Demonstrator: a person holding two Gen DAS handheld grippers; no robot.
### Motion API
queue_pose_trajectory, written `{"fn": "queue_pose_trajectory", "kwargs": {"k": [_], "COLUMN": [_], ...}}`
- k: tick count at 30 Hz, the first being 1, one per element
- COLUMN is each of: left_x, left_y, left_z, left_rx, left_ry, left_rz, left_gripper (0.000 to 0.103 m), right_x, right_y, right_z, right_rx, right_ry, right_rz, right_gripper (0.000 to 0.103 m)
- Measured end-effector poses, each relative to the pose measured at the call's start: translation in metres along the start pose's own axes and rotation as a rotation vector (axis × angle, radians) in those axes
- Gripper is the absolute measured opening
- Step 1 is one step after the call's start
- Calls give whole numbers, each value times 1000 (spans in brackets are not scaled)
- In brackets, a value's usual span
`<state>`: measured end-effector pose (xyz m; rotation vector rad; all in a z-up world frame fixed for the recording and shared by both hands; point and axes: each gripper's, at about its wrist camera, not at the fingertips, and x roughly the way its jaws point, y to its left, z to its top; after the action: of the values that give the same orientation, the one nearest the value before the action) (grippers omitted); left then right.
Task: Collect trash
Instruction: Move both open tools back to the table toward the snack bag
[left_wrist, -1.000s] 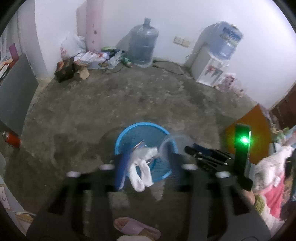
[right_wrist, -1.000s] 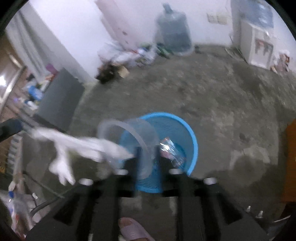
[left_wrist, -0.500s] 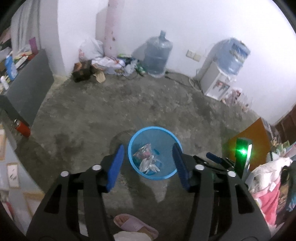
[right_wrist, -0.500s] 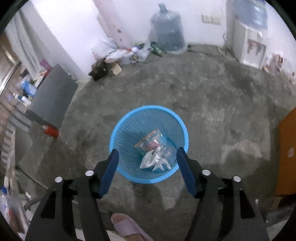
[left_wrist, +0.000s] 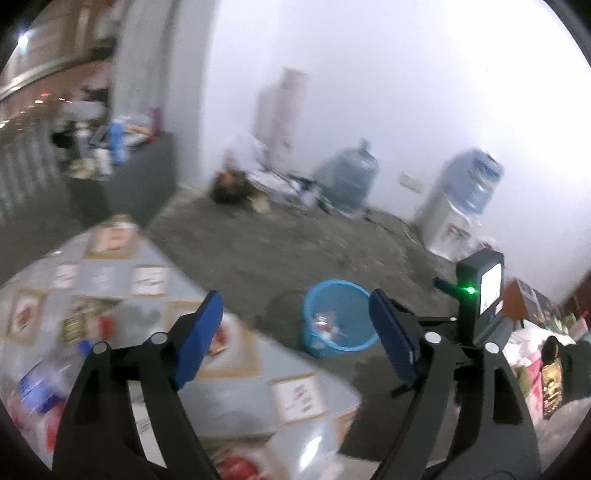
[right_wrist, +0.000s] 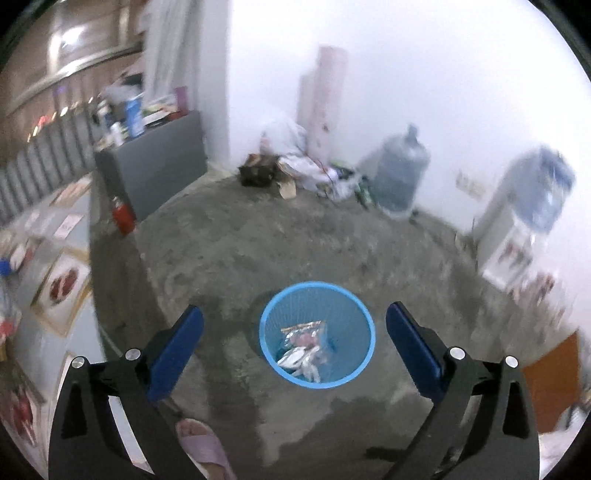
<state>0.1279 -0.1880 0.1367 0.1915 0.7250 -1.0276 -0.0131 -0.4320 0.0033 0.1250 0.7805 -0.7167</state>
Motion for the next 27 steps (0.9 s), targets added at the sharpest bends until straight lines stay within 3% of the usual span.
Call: {"fn": "queue_pose_trajectory", "kwargs": {"k": [4,8,12,15,17,22,25,27], "left_x": [-74,-132,-168,-179,-181,-185,-181,-179], "left_y": [52,102,136,154,164,184,192,196], "left_z": [-34,-77,-121,-154,-170,-205,-218,-224], "left_rx": [-76,-212,-341,-426,-461,-527,-544,-552], "left_ry": [-103,-165,-206,-207,-200,-199,-189,-175], "left_rz": [191,340,422,458,474,501,527,538], "left_gripper": [82,83,83,83,83,83,83,83], "right_x": [-37,-64,-94,-103,-102,-66,-52,-45], "right_y": [38,61,87,103,118,153,180,197], "right_z": [2,8,16,21,23,6,-21,-39], "right_rx": [-129,-127,-111,-77,-44,88,115,119], "right_ry": [-86,-124,-205,-204,-146,187,350,434], "right_rz": [135,376,496,606,715,1050,1170,1205], "right_gripper": [96,96,96,96,96,96,96,93]}}
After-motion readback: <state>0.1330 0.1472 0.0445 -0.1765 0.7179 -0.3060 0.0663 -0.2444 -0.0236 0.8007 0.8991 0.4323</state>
